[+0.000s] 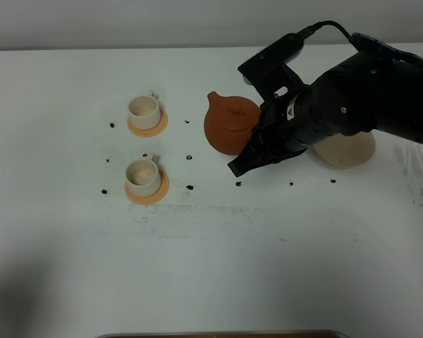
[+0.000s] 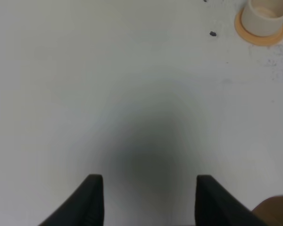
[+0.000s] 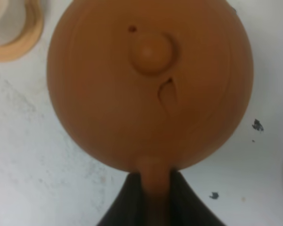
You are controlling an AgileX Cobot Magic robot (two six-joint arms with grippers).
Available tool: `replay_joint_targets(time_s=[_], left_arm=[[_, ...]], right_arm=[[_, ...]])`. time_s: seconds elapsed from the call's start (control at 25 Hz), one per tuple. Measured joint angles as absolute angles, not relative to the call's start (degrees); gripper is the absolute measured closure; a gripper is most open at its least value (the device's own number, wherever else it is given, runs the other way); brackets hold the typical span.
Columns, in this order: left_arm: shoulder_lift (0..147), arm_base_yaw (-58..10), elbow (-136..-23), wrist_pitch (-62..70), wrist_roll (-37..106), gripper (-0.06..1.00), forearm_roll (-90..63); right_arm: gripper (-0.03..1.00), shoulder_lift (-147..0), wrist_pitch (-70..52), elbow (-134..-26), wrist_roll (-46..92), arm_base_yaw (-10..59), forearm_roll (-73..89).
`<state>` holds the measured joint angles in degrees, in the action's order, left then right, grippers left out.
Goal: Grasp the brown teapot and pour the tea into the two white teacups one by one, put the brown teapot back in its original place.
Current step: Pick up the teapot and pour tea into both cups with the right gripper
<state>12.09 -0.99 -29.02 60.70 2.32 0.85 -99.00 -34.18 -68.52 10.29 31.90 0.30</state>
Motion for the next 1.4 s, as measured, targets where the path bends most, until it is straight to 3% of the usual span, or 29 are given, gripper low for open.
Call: replay_joint_targets(time_s=[0.32, 1.4], left_arm=[[12.1, -1.0, -29.0, 60.7, 2.3, 0.48, 0.8], [12.1, -1.0, -29.0, 60.7, 2.4, 0.48, 0.8]], right_arm=[[0.85, -103.3, -39.2, -74.2, 13.2, 34.3, 0.7], [0.85, -109.7, -42.0, -78.5, 16.7, 39.8, -5.6]])
